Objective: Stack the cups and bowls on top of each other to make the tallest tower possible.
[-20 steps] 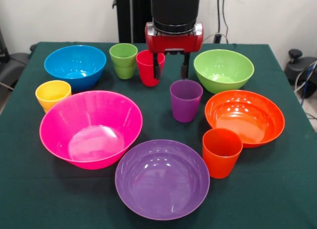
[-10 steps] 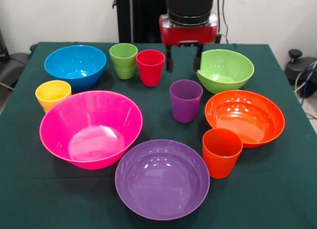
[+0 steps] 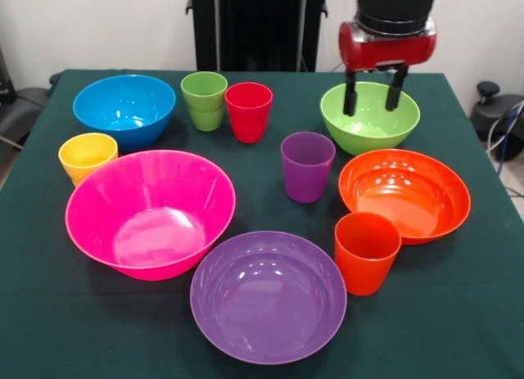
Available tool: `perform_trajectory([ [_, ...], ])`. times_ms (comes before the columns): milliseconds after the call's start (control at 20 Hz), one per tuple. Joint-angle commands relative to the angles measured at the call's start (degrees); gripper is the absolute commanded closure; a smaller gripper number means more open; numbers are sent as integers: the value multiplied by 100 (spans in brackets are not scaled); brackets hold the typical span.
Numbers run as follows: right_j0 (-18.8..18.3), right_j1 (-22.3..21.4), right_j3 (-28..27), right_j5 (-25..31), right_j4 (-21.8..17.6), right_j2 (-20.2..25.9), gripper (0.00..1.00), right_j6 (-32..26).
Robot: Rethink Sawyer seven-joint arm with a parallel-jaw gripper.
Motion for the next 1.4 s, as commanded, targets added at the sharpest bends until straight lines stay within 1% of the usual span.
perform_trajectory([
  [50,101,100,244,-340,-118,-121,0,627],
  [250,135,-177,817,-707,-178,-304,0,828],
  [400,79,-634,1498,-873,-152,-431,0,883],
  [500,15,-904,1781,-864,-102,-481,0,821],
  [650,-117,-1154,2084,-871,-59,-516,0,643],
  [750,-187,-1193,2199,-877,-90,-562,0,551],
  [850,-227,-1092,2310,-1096,-204,-632,0,576],
  [950,-204,-913,2387,-1434,-348,-727,0,682],
  [1100,-90,-554,2366,-1905,-520,-907,0,816],
  [1250,72,-140,2309,-2396,-692,-1179,0,921],
  [1400,217,264,2250,-2857,-785,-1447,0,1019],
])
